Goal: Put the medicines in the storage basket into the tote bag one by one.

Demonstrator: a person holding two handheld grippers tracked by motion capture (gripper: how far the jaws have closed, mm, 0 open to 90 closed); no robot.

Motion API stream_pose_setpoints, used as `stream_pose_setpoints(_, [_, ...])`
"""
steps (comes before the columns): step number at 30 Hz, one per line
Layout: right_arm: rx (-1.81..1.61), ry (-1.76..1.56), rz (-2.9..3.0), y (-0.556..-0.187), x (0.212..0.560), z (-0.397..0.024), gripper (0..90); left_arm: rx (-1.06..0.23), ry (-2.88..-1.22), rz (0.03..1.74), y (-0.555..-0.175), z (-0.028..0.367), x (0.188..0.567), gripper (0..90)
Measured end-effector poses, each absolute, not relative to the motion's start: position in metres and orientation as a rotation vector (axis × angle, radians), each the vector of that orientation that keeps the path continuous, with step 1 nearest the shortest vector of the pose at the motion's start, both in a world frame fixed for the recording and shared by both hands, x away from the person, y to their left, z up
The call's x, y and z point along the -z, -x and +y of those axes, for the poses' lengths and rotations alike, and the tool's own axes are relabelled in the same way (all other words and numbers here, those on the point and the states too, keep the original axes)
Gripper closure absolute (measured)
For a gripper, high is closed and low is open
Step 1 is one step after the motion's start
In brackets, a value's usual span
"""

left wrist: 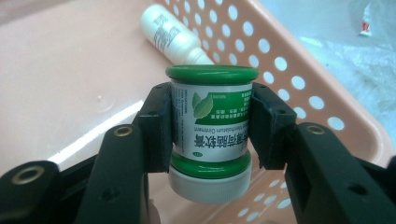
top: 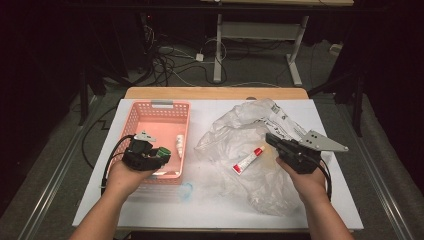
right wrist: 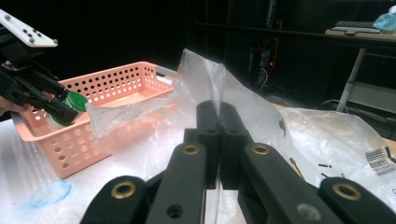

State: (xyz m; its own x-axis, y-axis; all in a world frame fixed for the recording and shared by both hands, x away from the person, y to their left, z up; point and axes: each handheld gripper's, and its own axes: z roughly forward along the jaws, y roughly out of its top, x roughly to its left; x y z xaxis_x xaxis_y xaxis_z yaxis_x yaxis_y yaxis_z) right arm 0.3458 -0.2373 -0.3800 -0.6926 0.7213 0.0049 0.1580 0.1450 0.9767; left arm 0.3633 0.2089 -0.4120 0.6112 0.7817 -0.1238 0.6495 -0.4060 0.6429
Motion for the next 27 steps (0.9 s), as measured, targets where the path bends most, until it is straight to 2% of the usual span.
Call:
stream_pose_setpoints(18, [-1.574, -0.843, 1.962, -0.346, 0.382, -0.237, 90.0, -0.422, -2.033, 1.025, -0.343, 0.213, 0.416, 54.1])
stream_pose_setpoints(27, [-1.569, -0.842, 1.966, -0.345, 0.383, -0.236, 90.0, -0.42, -1.944, 1.035, -0.34, 0.217, 0.415, 54.2])
